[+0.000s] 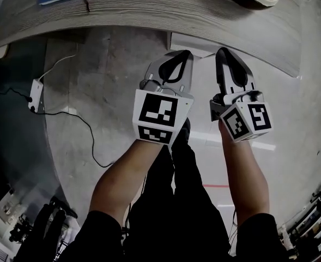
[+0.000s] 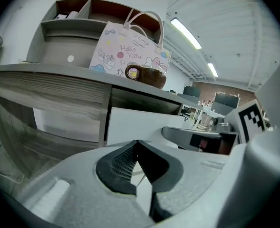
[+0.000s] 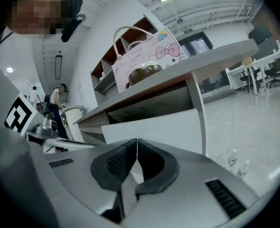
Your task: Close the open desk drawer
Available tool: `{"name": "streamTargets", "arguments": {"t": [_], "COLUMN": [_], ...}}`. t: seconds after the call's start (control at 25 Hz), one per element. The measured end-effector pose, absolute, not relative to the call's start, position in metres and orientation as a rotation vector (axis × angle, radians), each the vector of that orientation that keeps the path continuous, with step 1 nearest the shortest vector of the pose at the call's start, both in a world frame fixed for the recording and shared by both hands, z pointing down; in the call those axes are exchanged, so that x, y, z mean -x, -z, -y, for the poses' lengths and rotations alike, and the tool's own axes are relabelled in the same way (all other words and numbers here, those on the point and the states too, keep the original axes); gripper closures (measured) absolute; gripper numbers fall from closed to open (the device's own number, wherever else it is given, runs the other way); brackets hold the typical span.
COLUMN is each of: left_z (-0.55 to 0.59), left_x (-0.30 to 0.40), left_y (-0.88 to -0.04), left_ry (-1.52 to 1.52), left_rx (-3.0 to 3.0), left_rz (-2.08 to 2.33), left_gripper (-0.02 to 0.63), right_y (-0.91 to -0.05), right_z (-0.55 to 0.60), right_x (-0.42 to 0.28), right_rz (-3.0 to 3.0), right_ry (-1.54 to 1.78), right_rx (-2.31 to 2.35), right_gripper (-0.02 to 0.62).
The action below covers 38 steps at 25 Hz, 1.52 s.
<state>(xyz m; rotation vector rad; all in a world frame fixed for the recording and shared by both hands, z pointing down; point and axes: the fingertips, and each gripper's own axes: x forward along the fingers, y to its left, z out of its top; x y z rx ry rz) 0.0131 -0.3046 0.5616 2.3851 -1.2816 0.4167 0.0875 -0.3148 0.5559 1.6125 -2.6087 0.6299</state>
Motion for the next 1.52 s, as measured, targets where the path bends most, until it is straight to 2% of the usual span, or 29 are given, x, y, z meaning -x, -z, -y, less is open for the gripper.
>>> {"name": "streamTargets", "arguments": {"t": [1.2, 1.4, 1.52], "left_z": [0.346, 0.307, 0.266], "left_x": [-0.025, -0.032, -0.03], "left_y": [-0.568, -0.556, -0.519], "left_ry": [-0.434, -0.428, -0.431], "left_rx": [-2.452, -2.458, -2.478], "left_rz": [1.317, 1.248, 1.236], "left_gripper": [0.601, 0.601, 0.601], "right_y": [-0.575, -0.553, -0.517], "right_z": [0.333, 0.305, 0.265], "right_x": [-0.092, -0.077, -0.069], "right_rz": [2.566, 2.619, 2.636], "right_ry": [-0.632, -0.717, -0.748], "right_rx": [-1.589, -1.546, -1.508], "right_gripper": [0.581, 0.58, 0.58]}}
